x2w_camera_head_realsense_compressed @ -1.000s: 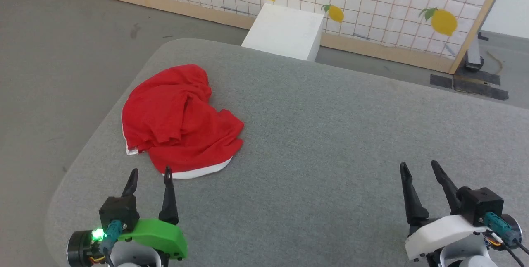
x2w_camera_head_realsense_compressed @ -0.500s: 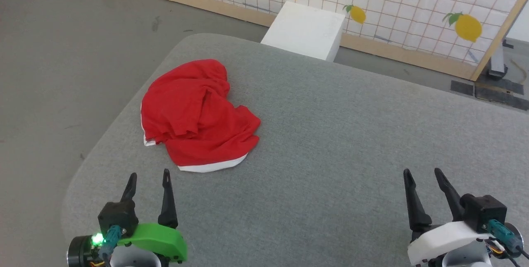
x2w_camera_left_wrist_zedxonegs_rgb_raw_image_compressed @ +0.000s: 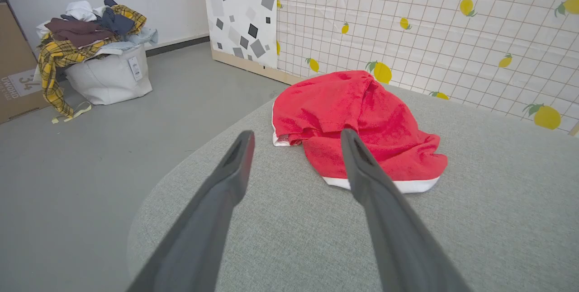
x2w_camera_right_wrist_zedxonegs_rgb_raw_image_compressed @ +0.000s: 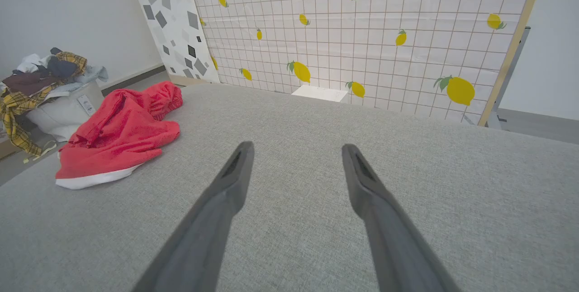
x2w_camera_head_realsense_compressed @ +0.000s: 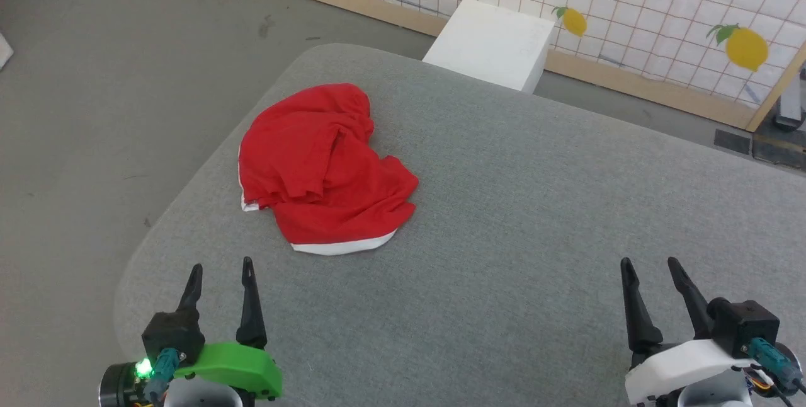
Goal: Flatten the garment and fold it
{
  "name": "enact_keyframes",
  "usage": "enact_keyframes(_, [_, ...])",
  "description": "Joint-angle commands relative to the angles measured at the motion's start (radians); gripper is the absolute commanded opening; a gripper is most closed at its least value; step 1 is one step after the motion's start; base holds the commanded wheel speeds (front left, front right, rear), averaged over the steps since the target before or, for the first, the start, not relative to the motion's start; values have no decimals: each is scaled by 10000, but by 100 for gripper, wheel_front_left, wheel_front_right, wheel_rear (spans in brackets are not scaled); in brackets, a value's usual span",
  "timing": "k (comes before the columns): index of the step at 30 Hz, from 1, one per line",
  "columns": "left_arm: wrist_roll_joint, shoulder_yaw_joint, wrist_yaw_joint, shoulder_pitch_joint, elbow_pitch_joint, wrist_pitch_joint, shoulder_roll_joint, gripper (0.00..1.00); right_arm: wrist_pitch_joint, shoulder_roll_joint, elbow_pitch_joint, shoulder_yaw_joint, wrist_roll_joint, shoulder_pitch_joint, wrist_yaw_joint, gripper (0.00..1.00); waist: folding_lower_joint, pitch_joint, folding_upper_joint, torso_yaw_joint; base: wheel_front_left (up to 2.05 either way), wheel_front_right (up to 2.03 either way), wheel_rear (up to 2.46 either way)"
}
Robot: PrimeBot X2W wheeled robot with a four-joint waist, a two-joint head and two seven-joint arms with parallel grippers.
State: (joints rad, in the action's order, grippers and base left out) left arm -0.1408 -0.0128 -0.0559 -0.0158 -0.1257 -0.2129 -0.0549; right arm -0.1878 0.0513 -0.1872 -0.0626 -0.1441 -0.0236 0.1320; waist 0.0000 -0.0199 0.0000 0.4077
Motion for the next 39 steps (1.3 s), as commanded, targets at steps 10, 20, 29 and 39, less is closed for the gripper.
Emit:
enact_keyframes(10, [25,49,-165,-98,65,-300,43,100,-161,-10,373,-64,-210,-94,-12,100,0,-2,0,322,0,0,0])
enact_keyframes(20, [-54,-112,92,996,-357,-298,-295,100,-68,-11,688,-70,-228,-136,-13,100,0,-238,0,536,0,0,0])
enact_keyframes(29, [-787,-166,814,3129,-1439,1136,-568,100,209,-11,1084,95,-60,38,-13,100,0,-664,0,145,0,0,0])
enact_keyframes(39, [-2333,116,1590,6524,-4022,3974,-1192,100,803,-11,1855,-40,452,273,-13,100,0,-1785,0,-710,0,0,0])
